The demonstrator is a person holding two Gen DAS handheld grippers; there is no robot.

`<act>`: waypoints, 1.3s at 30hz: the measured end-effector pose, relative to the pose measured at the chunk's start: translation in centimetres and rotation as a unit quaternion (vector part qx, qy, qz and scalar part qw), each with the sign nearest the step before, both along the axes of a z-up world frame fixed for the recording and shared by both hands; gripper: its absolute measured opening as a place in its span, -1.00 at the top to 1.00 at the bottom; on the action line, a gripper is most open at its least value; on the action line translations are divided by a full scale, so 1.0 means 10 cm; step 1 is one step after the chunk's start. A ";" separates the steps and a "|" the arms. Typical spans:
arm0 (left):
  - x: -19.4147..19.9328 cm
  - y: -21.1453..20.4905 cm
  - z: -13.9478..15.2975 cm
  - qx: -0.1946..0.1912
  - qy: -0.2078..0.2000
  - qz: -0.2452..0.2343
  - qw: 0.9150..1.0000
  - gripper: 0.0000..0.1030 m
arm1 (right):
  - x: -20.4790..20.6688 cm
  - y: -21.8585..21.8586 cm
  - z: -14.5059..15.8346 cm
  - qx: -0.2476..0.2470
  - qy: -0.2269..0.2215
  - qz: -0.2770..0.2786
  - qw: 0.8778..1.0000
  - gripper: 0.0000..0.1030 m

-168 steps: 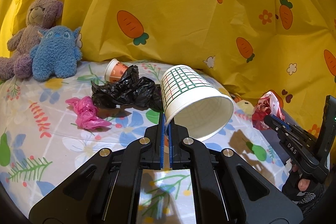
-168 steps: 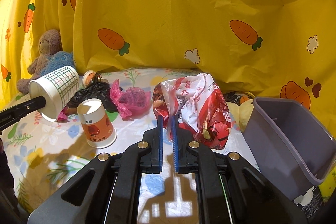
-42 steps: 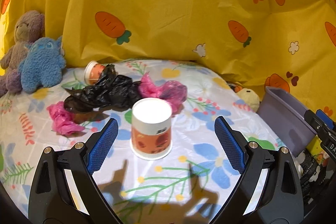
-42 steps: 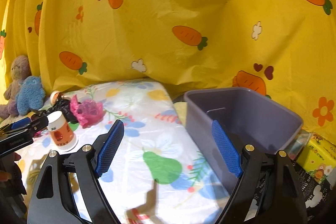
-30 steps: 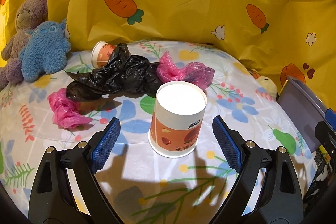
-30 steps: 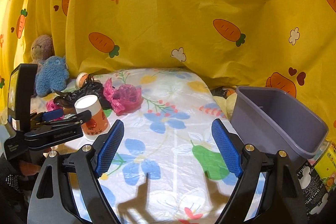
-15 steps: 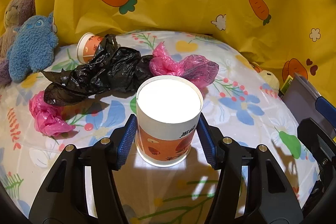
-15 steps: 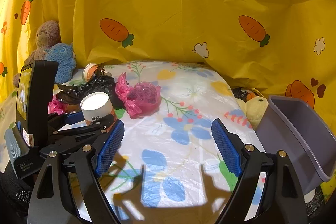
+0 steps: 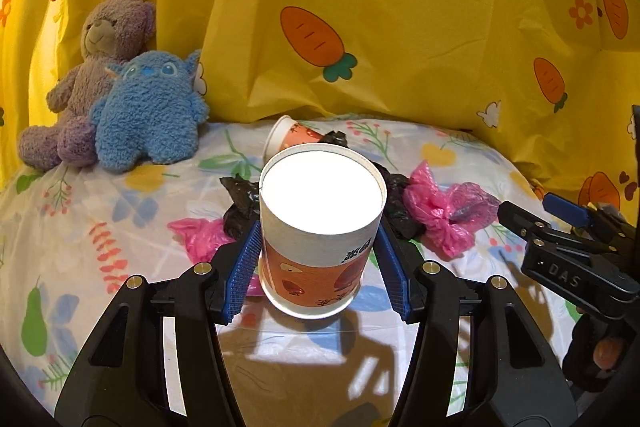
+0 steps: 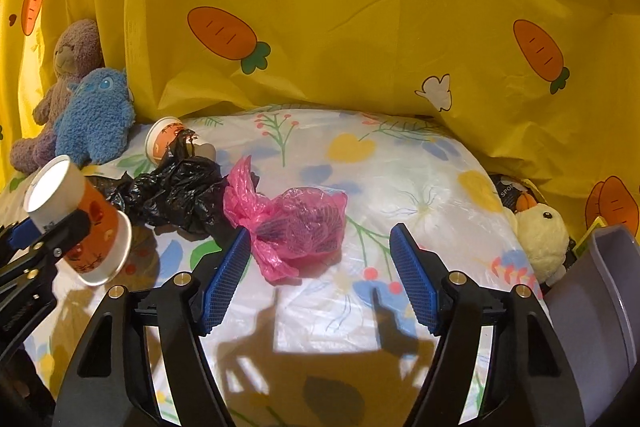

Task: Collect trash
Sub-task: 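Grasp the orange-printed paper cup with the left gripper while the right gripper grasps the pink bag, then carry the orange cup and pink bag over the grey bin with both grippers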

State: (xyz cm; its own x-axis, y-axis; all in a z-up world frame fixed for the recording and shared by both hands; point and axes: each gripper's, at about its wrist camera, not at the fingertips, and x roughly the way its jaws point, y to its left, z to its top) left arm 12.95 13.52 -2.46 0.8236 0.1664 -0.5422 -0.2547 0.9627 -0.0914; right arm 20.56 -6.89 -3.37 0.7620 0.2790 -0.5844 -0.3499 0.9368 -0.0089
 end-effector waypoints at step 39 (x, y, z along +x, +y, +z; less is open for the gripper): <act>-0.54 -0.37 0.25 -0.018 -0.048 -0.054 0.997 -0.08 | -1.02 -0.63 0.20 0.028 -0.068 0.026 0.997 0.94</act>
State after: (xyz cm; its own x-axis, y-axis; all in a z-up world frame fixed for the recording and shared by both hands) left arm 7.57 9.84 0.06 0.8839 0.0561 -0.4643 -0.1386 0.9796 -0.1455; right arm 10.33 -13.19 -1.40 0.8169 0.3489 -0.4593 -0.3965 0.9180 -0.0080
